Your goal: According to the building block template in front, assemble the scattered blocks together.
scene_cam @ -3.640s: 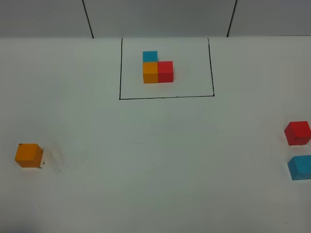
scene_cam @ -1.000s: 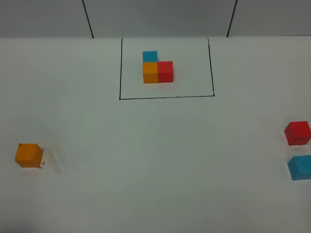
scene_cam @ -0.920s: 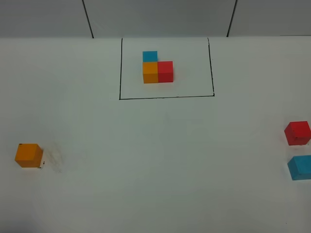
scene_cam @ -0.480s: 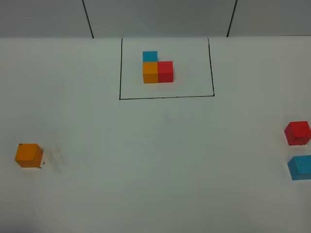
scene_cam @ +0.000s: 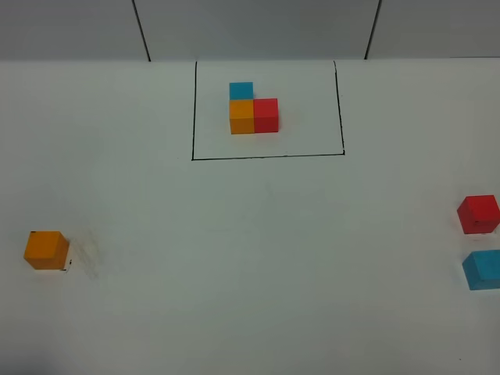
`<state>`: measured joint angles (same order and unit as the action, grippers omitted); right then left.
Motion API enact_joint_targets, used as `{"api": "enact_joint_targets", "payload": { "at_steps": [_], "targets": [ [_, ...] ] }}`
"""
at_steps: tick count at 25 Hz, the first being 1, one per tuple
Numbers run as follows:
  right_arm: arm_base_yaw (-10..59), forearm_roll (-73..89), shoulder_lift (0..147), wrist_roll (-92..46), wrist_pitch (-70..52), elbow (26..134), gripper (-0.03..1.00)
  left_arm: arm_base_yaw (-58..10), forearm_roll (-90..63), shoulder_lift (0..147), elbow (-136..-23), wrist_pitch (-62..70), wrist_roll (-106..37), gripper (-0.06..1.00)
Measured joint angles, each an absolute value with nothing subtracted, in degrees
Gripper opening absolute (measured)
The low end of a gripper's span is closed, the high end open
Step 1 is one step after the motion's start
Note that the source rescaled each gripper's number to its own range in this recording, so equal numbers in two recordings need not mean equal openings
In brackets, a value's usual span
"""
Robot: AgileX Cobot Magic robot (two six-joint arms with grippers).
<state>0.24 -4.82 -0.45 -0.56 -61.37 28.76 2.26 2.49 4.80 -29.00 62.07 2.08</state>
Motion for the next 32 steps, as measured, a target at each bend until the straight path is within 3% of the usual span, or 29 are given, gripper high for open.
{"api": "enact_joint_targets", "payload": {
  "at_steps": [6,9,20,32],
  "targets": [
    [0.24,-4.82,-0.45,-0.56,-61.37,28.76,0.8,2.26,4.94,4.8,-28.93,62.07,2.13,0.92],
    [0.24,-4.82,-0.45,-0.56,-61.37,28.76,0.8,2.26,5.08,4.8,-28.93,62.07,2.13,0.99],
    [0.24,-4.82,-0.45,-0.56,-61.37,28.76,0.8,2.26,6.08,4.8,-29.47,61.48,4.7,1.0],
    [0.24,-4.82,-0.45,-0.56,-61.37,28.76,0.8,2.26,6.08,13.72,-42.47,58.58,4.76,1.0]
  ]
}}
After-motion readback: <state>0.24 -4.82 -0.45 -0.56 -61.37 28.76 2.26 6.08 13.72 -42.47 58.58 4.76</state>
